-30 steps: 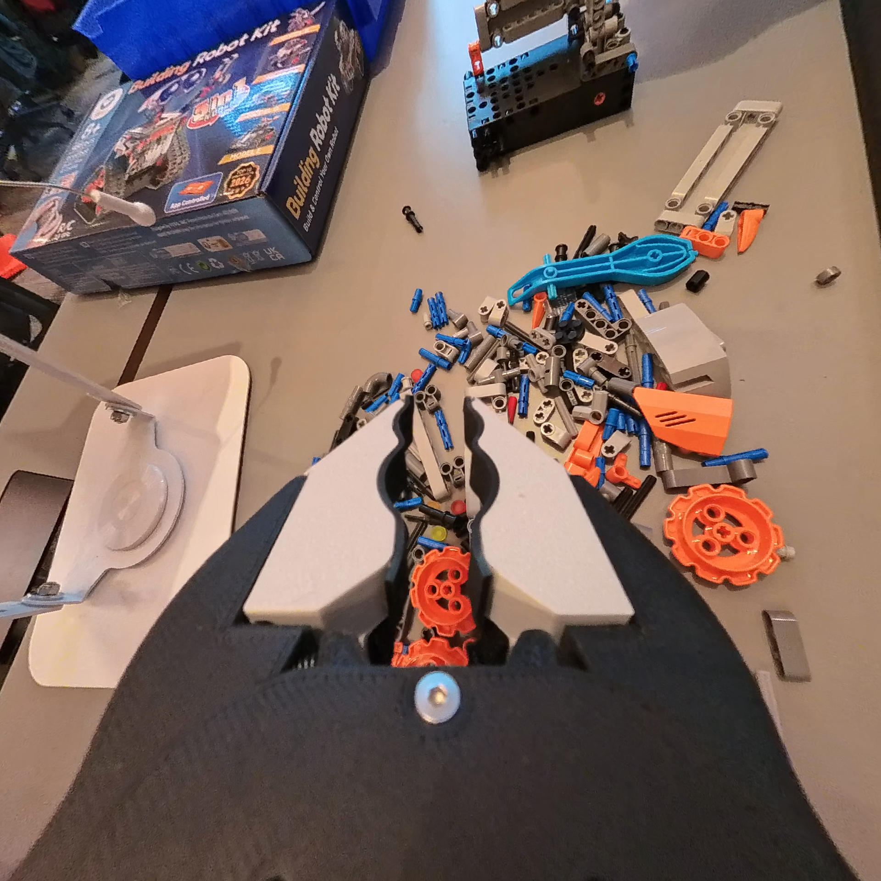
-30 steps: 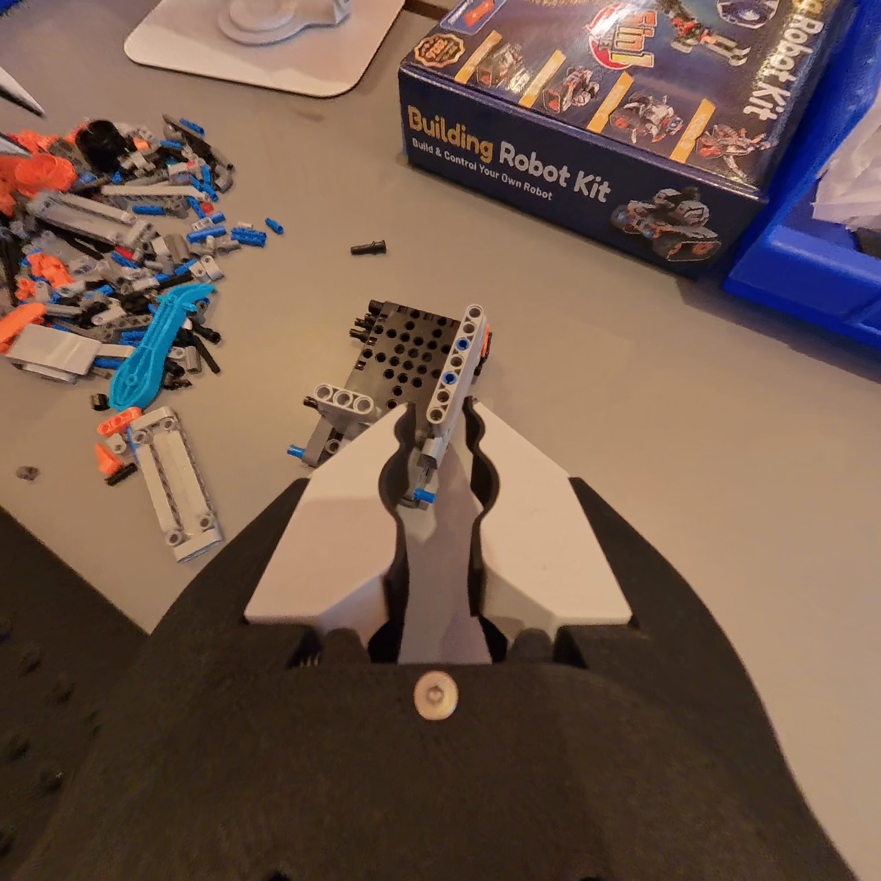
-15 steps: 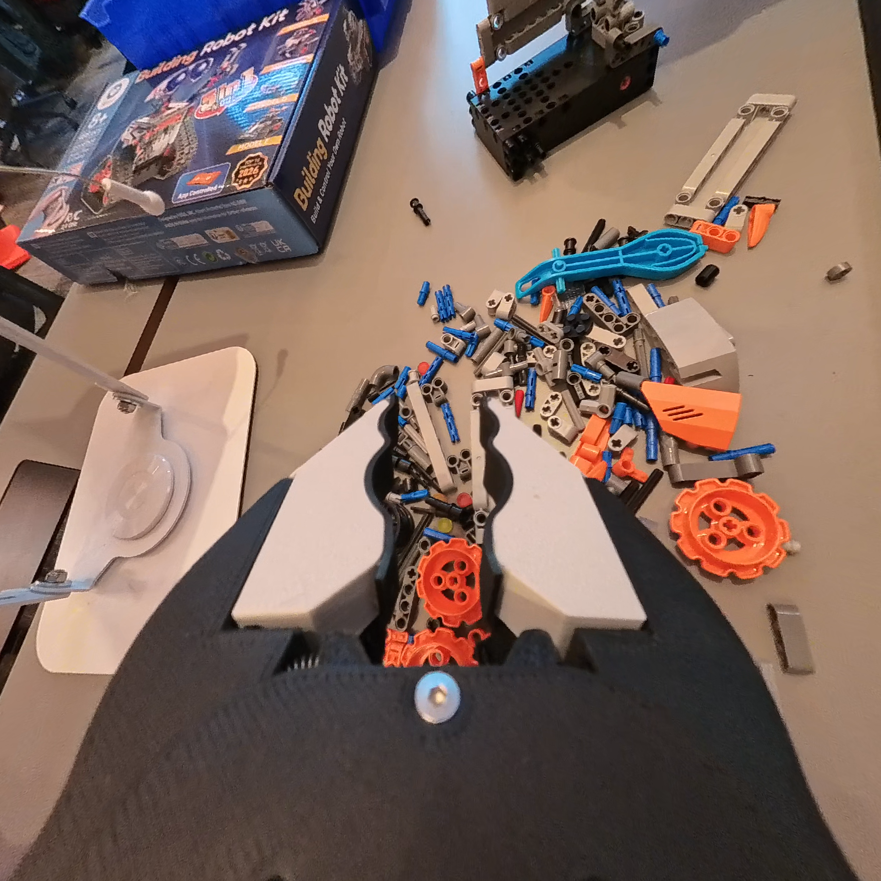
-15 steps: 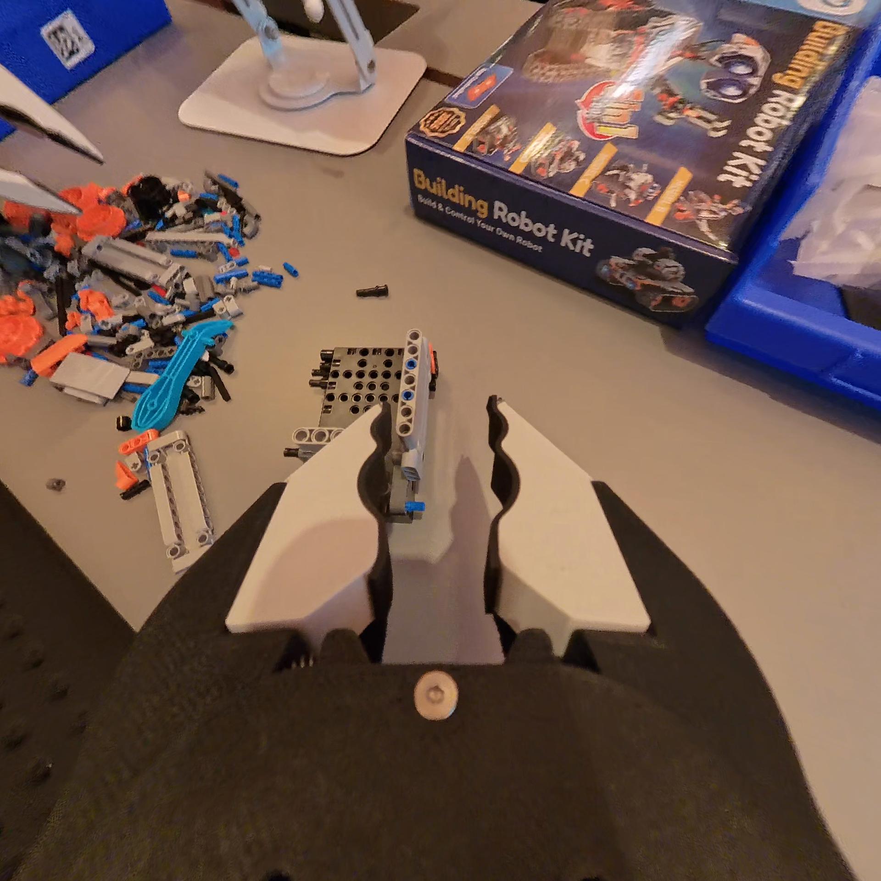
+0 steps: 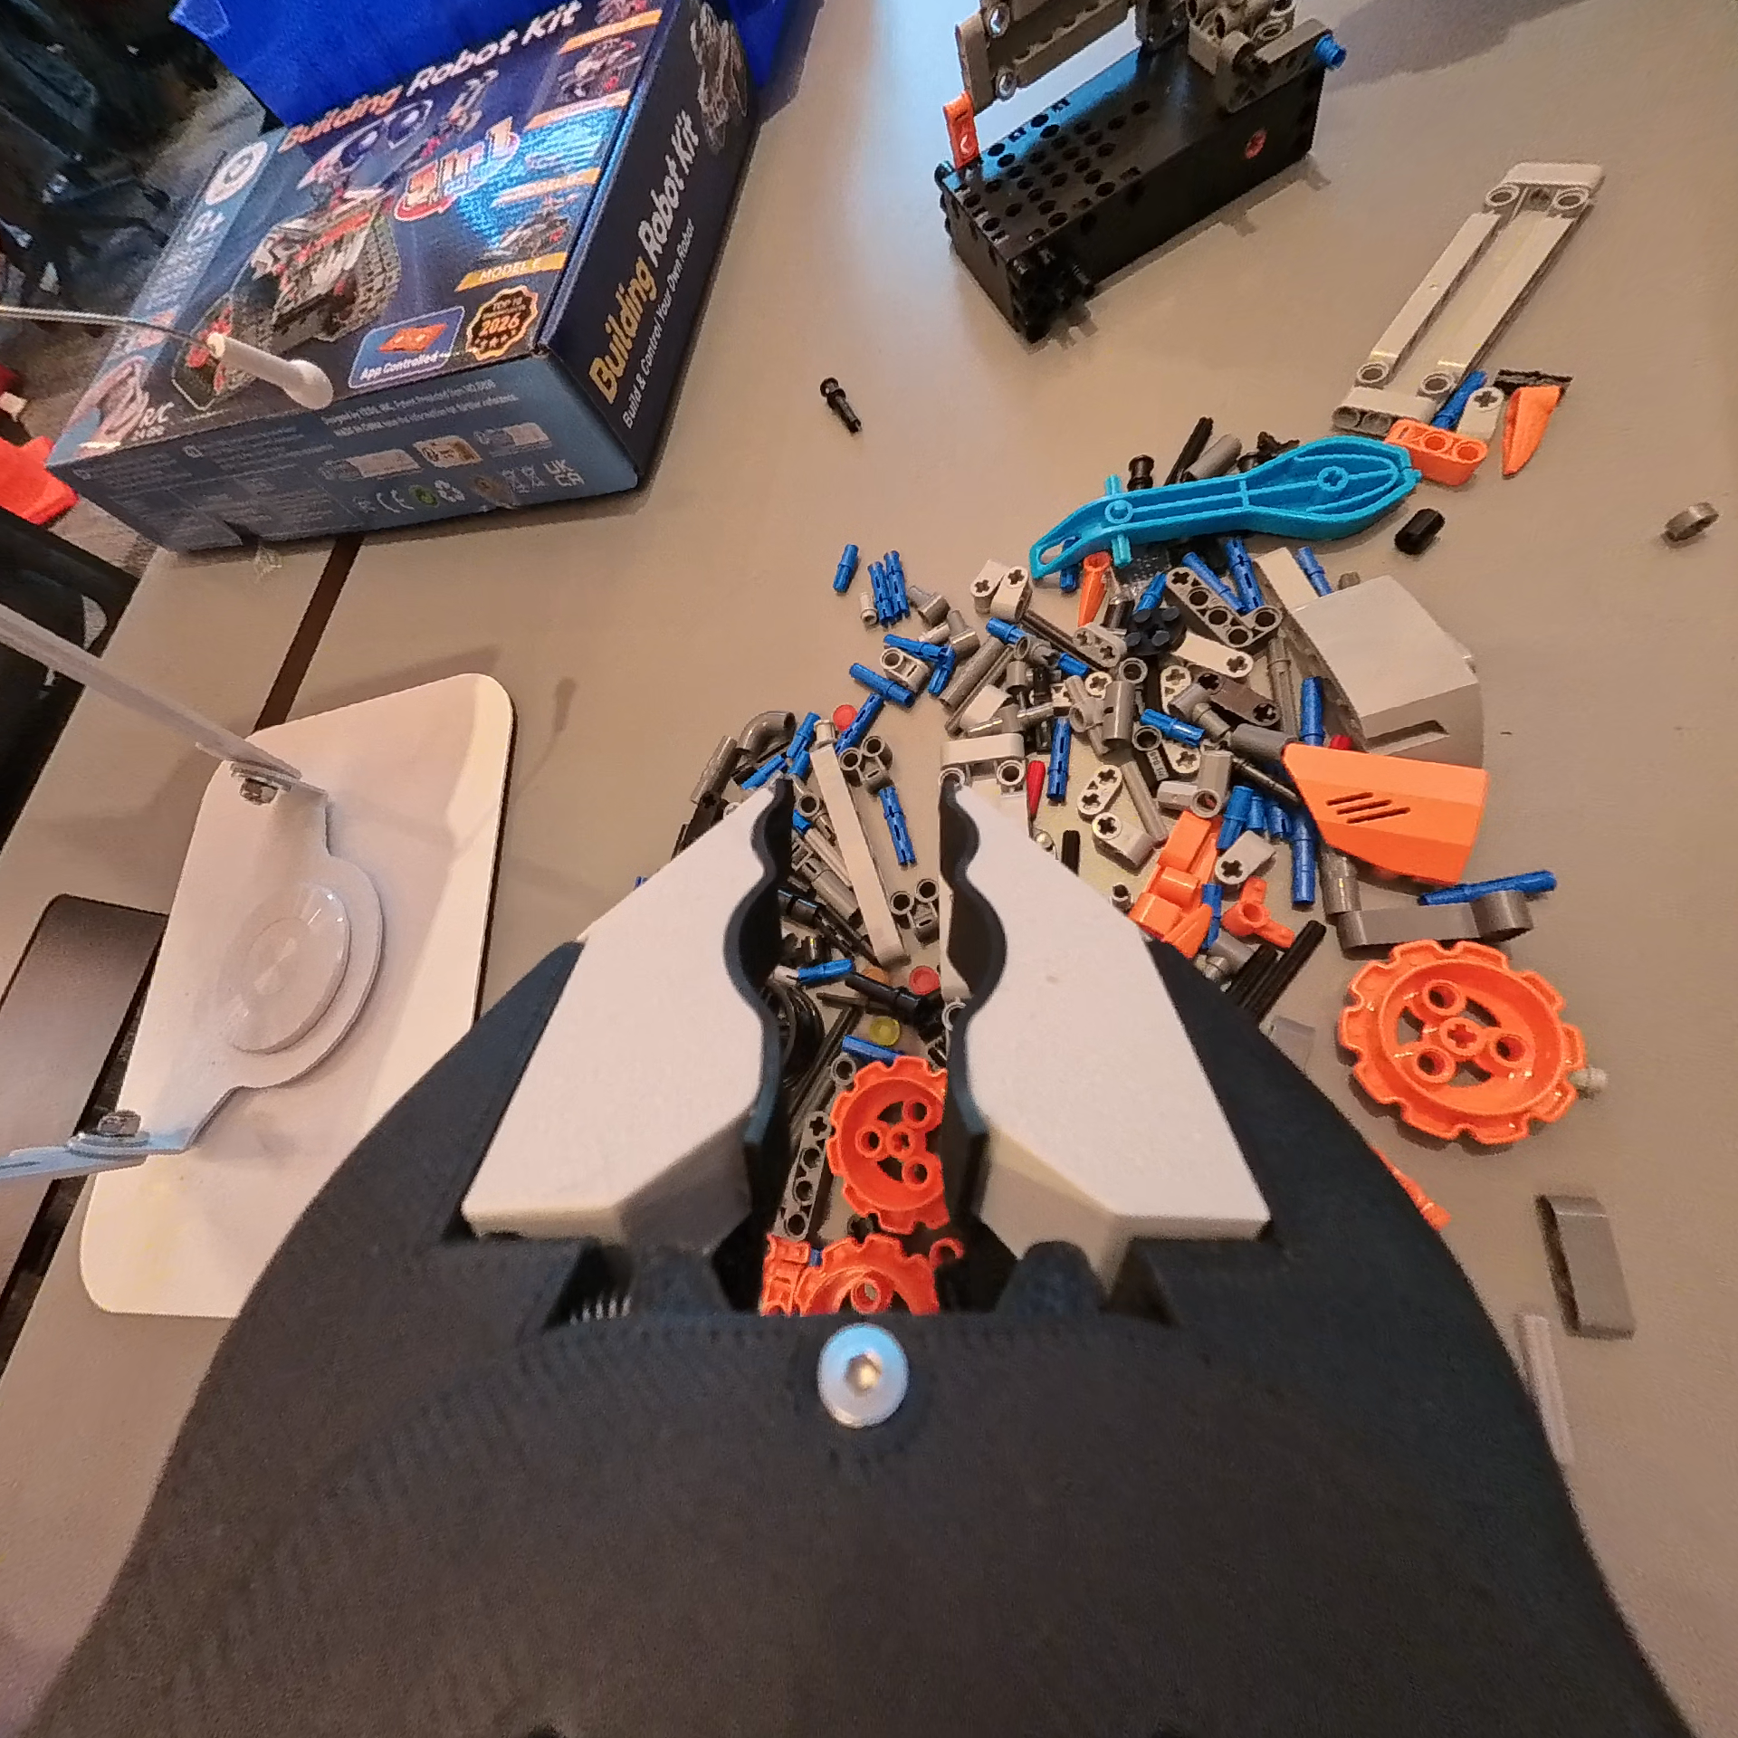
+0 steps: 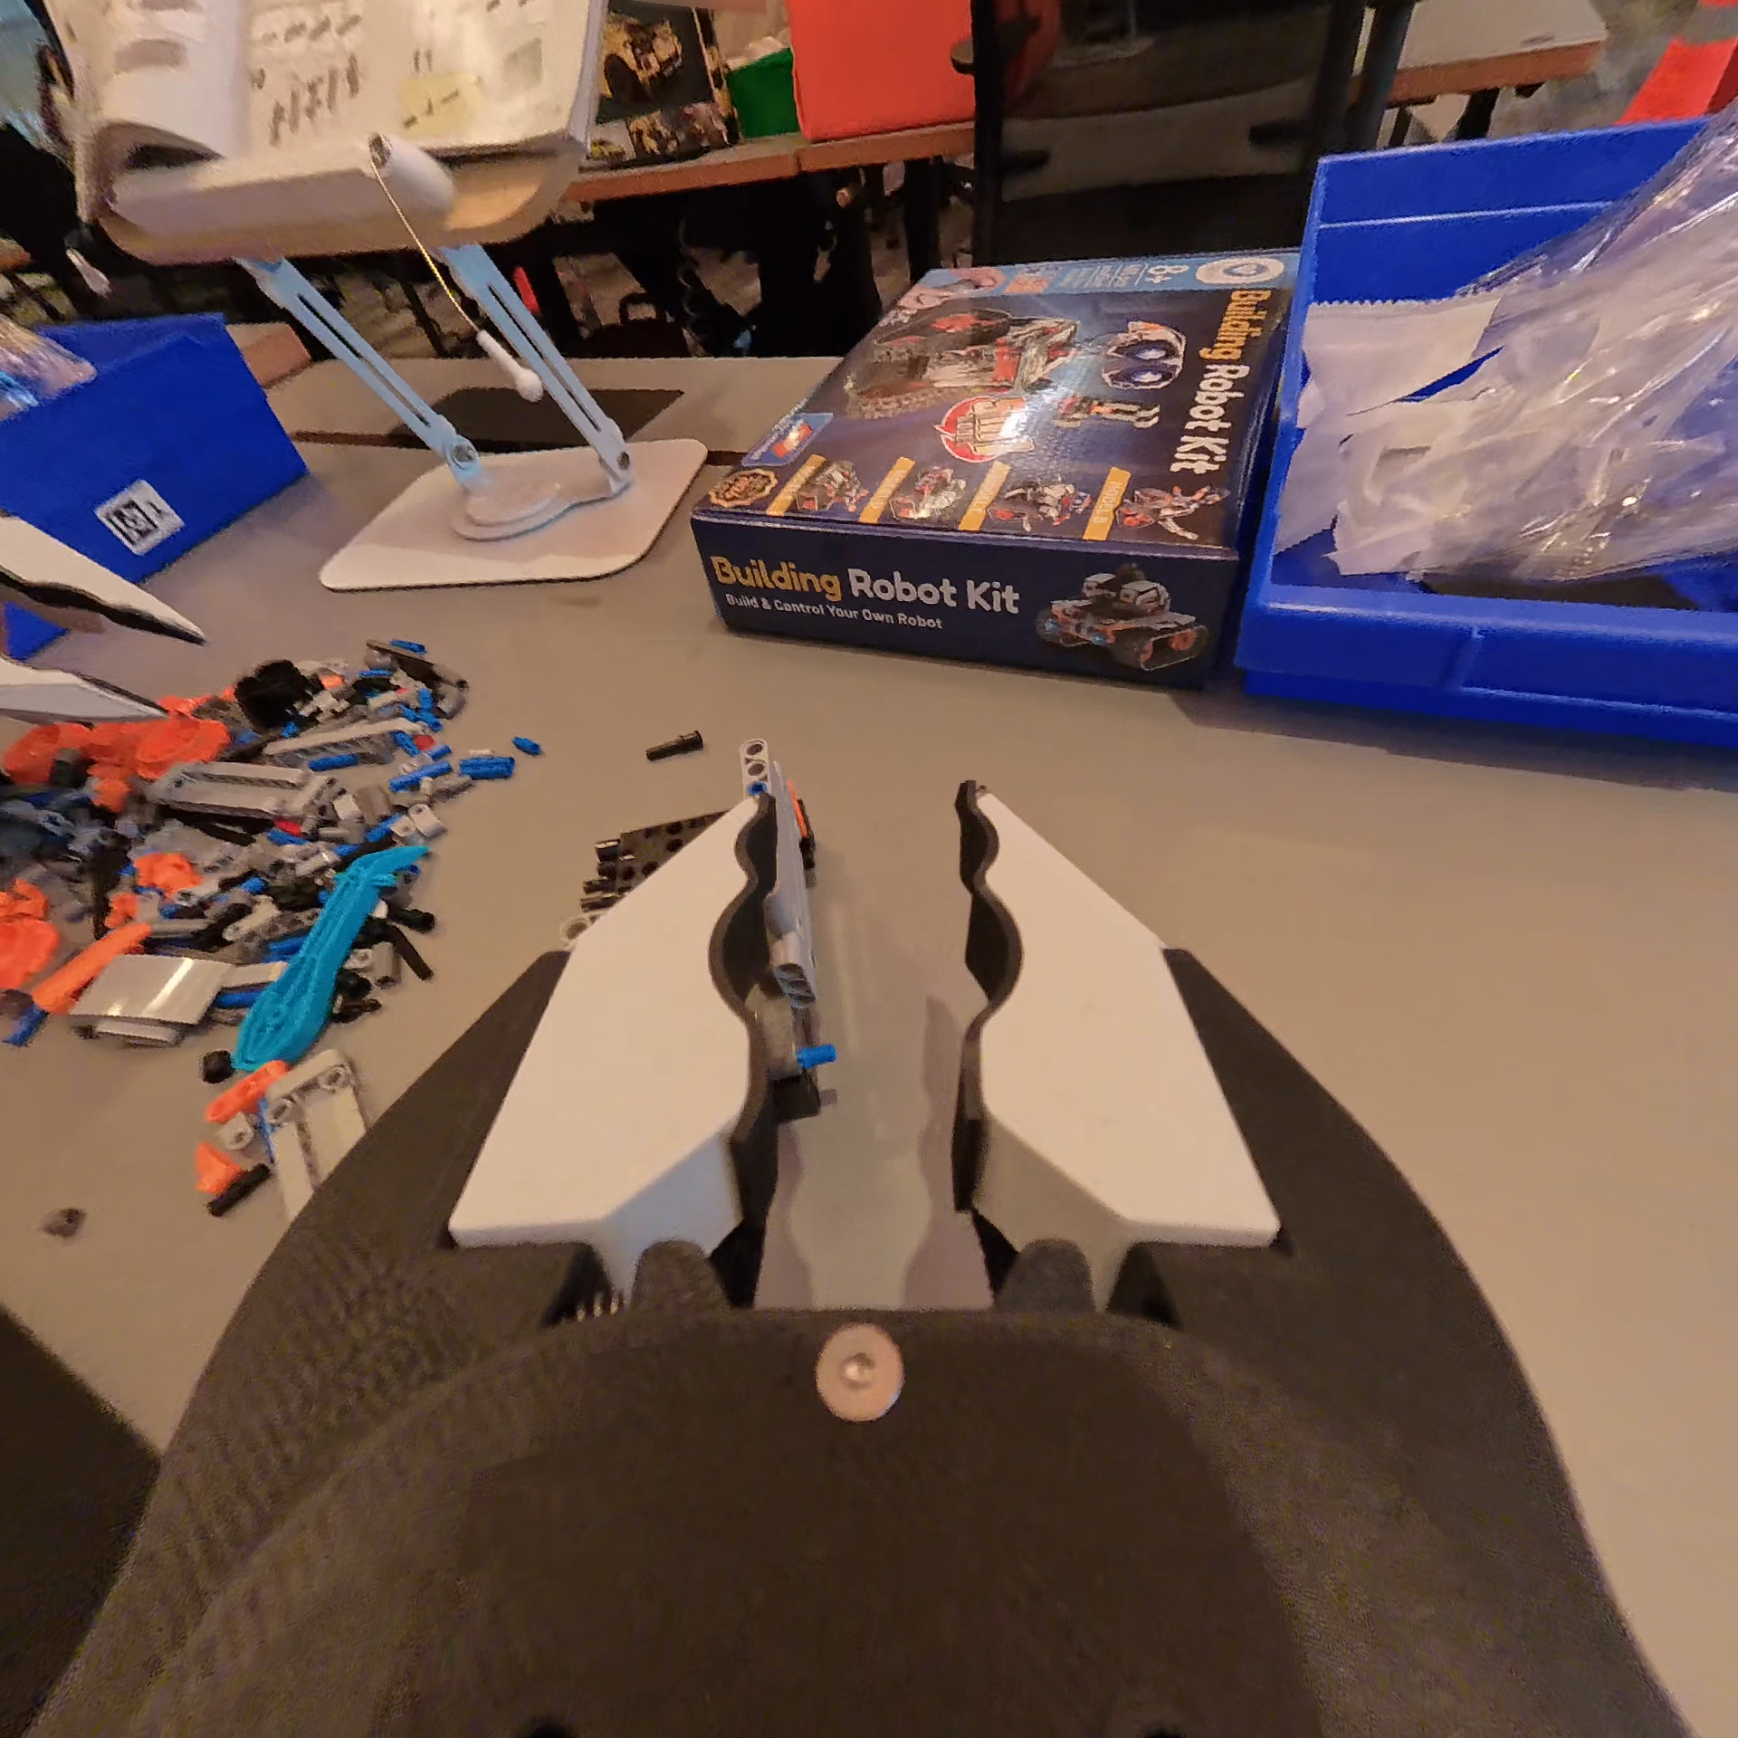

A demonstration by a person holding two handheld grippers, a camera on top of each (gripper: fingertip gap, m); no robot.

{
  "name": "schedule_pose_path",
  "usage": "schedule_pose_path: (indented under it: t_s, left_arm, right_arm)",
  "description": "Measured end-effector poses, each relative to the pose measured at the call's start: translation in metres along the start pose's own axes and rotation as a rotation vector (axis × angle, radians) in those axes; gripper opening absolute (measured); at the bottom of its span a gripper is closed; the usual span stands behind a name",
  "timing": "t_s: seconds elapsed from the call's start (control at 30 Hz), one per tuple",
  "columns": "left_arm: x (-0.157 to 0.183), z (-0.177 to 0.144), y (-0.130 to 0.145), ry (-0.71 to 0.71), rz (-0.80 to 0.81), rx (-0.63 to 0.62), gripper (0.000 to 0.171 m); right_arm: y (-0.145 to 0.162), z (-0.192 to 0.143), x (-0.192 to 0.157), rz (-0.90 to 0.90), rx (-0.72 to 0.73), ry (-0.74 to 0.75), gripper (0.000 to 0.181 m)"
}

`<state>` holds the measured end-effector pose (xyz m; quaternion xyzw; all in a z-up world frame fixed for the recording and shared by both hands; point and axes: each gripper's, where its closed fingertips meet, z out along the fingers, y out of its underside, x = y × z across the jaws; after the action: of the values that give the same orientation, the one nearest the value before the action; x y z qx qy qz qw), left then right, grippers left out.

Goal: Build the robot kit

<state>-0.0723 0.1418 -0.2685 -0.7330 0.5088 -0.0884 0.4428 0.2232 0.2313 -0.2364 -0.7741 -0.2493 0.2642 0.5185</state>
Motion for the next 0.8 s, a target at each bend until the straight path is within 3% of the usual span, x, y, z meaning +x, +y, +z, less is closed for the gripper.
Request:
schedule_pose_path:
  t_s: [0.47, 0.8]
  left_arm:
    - [0.000, 0.003, 0.004, 0.002, -0.002, -0.014, 0.028]
    - [-0.036, -0.029, -0.018, -0.135, 0.008, 0.069, 0.037]
  right_arm:
    - [0.013, 0.006, 0.001, -0.027, -0.033, -0.011, 0.039]
    - [-0.026, 0.000, -0.024, -0.260, 0.036, 0.050, 0.049]
